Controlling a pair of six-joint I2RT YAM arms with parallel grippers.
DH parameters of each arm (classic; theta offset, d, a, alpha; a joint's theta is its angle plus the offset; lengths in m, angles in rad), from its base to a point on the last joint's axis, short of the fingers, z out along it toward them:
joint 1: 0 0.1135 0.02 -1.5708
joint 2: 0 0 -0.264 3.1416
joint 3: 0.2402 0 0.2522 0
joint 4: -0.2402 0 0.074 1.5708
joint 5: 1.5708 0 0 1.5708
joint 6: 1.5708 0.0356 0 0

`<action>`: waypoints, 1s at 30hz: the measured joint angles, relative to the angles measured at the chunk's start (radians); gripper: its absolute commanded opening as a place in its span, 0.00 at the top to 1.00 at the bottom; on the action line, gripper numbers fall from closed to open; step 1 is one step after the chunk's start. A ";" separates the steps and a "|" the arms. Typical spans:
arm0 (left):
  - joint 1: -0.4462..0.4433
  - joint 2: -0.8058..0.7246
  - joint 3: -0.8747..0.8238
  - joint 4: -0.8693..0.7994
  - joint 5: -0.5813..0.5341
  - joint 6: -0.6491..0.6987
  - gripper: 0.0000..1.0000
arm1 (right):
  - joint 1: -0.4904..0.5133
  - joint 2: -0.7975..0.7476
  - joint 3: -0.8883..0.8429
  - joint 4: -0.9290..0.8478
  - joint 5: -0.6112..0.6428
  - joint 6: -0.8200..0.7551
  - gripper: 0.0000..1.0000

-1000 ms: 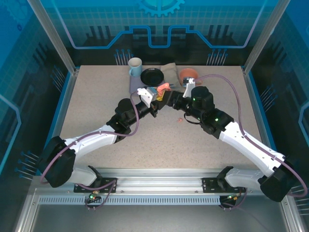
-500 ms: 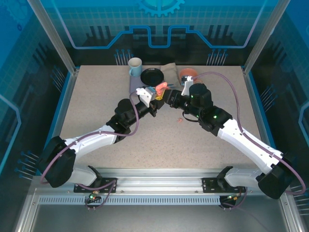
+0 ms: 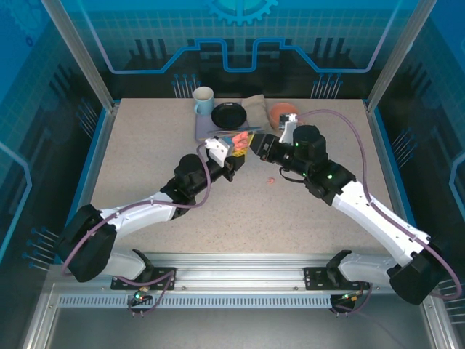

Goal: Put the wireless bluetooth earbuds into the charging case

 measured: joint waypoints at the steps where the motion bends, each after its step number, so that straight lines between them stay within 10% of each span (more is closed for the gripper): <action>1: 0.002 0.000 -0.007 0.000 -0.010 -0.002 1.00 | -0.002 -0.010 -0.005 -0.004 -0.002 0.001 0.78; 15: 0.051 -0.224 -0.141 -0.122 -0.124 -0.027 1.00 | -0.043 -0.088 -0.143 -0.280 -0.095 -0.007 0.84; 30: 0.051 -0.343 -0.177 -0.225 -0.139 -0.059 1.00 | -0.094 0.483 0.003 -0.597 -0.330 -0.160 0.88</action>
